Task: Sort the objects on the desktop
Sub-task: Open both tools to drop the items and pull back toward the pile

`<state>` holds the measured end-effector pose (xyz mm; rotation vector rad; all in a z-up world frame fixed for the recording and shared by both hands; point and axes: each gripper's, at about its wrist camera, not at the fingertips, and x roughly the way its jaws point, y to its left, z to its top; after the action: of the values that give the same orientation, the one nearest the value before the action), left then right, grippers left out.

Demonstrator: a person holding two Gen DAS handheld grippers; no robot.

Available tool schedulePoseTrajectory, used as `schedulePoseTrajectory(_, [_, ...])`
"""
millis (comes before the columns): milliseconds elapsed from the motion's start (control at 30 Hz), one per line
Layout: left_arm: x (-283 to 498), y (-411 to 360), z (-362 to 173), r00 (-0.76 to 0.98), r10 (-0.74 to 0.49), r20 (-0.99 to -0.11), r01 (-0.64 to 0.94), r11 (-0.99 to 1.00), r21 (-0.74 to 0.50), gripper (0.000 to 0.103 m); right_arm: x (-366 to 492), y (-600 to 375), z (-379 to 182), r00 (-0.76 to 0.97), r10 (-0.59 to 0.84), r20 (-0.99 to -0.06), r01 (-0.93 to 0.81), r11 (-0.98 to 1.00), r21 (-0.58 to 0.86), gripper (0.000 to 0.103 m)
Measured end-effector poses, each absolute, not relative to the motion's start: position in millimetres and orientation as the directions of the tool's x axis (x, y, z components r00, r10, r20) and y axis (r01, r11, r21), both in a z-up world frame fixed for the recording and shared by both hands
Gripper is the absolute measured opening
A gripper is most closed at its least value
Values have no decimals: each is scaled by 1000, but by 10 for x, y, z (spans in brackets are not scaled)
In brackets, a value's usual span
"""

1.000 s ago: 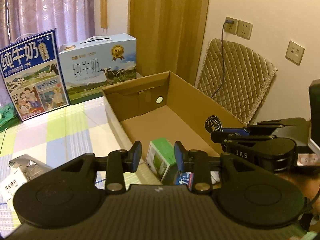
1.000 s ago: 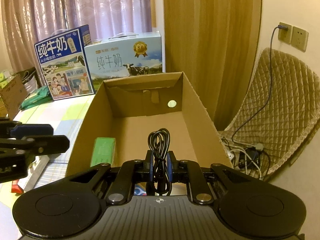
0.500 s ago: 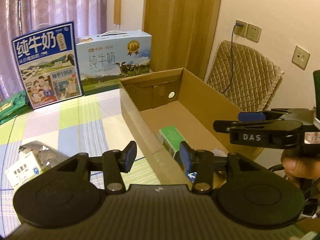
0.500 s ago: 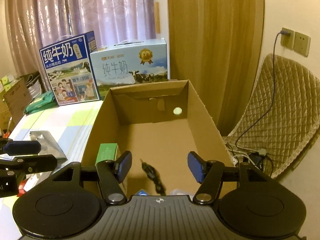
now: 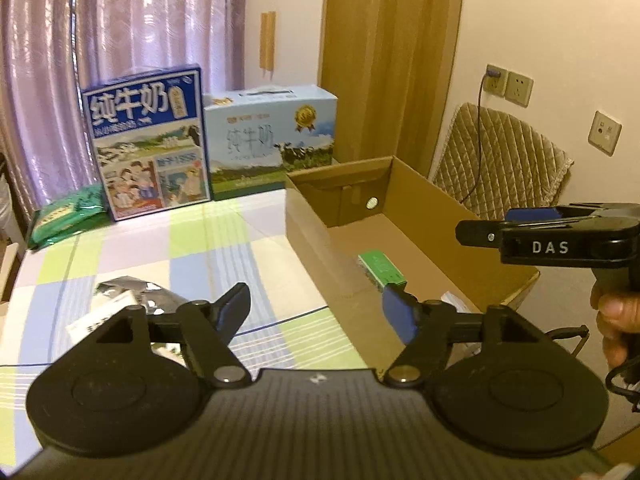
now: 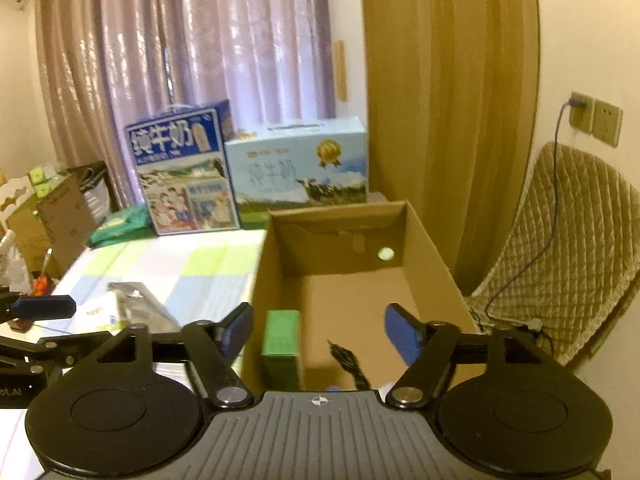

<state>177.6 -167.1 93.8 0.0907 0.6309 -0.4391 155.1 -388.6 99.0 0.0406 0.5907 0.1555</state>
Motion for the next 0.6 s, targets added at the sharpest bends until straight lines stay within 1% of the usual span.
schedulePoseTrajectory(100, [1659, -1522, 1006, 736, -352, -579, 407, 913, -38, 78, 1441, -3723, 1093, 828, 175, -533, -164, 984, 68, 86])
schedulePoseTrajectory(167, [1588, -1415, 1036, 745, -334, -577, 392, 919, -26, 81, 1370, -3610, 1140, 828, 193, -526, -187, 980, 65, 89])
schedulePoseTrajectory(233, [1513, -1294, 1064, 757, -313, -573, 371, 929, -17, 87, 1317, -3498, 1168, 825, 211, -524, -209, 976, 64, 90])
schedulePoseTrajectory(400, [1364, -964, 1105, 776, -270, -570, 321, 947, -13, 90, 1181, -3247, 1227, 818, 248, -519, -253, 965, 64, 96])
schedulePoseTrajectory(500, [1266, -773, 1115, 784, -241, -572, 288, 958, -9, 95, 1103, -3078, 1255, 812, 272, -517, -286, 957, 54, 101])
schedulePoseTrajectory(600, [1178, -605, 1123, 791, -217, -572, 263, 965, -2, 98, 1044, -2920, 1261, 803, 290, -520, -315, 948, 42, 101])
